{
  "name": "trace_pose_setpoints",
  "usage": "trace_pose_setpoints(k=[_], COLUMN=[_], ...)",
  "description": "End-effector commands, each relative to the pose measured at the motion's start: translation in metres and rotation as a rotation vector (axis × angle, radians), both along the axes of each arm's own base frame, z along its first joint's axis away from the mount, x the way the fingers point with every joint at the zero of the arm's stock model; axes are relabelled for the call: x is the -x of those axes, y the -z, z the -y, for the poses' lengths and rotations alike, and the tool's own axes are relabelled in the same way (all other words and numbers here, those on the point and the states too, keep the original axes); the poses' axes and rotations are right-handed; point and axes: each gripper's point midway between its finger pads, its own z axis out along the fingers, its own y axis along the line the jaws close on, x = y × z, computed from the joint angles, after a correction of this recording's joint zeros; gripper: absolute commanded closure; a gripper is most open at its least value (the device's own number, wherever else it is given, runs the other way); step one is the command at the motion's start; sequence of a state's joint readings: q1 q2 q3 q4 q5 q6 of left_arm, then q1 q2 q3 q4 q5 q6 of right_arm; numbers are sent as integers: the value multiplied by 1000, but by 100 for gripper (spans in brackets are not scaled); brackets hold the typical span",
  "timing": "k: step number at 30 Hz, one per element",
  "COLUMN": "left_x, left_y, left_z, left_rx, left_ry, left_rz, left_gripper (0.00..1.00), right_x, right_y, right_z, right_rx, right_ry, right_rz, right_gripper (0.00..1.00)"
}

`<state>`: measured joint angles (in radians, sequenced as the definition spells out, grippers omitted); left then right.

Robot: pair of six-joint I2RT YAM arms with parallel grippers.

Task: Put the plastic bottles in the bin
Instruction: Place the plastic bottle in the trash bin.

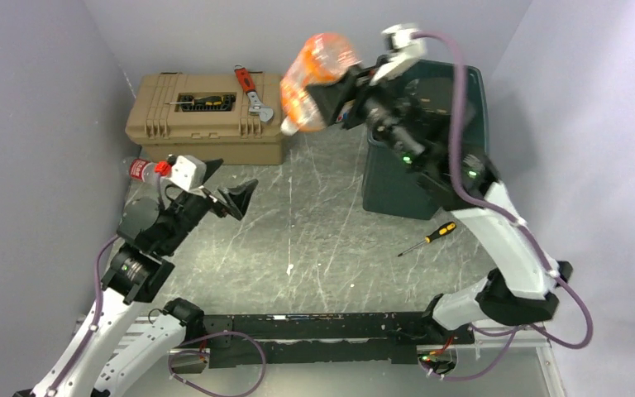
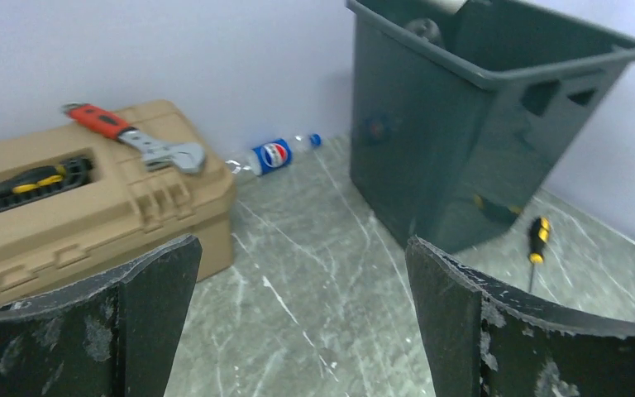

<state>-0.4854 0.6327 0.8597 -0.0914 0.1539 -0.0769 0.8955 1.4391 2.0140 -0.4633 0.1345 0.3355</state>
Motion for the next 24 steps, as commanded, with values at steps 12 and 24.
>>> trace_pose_setpoints(k=[12,24], left_x=[5,1], left_y=[30,89], left_z=[-169,-166], left_rx=[150,-53], left_ry=[-939,-999], left_rz=[-204,-432], left_gripper=[0,0], right_x=[-82,-175], right_y=[-36,81], right_z=[290,307], right_rx=[156,162], right_ry=[1133,1074], right_rz=[159,-102], right_gripper=[62,60])
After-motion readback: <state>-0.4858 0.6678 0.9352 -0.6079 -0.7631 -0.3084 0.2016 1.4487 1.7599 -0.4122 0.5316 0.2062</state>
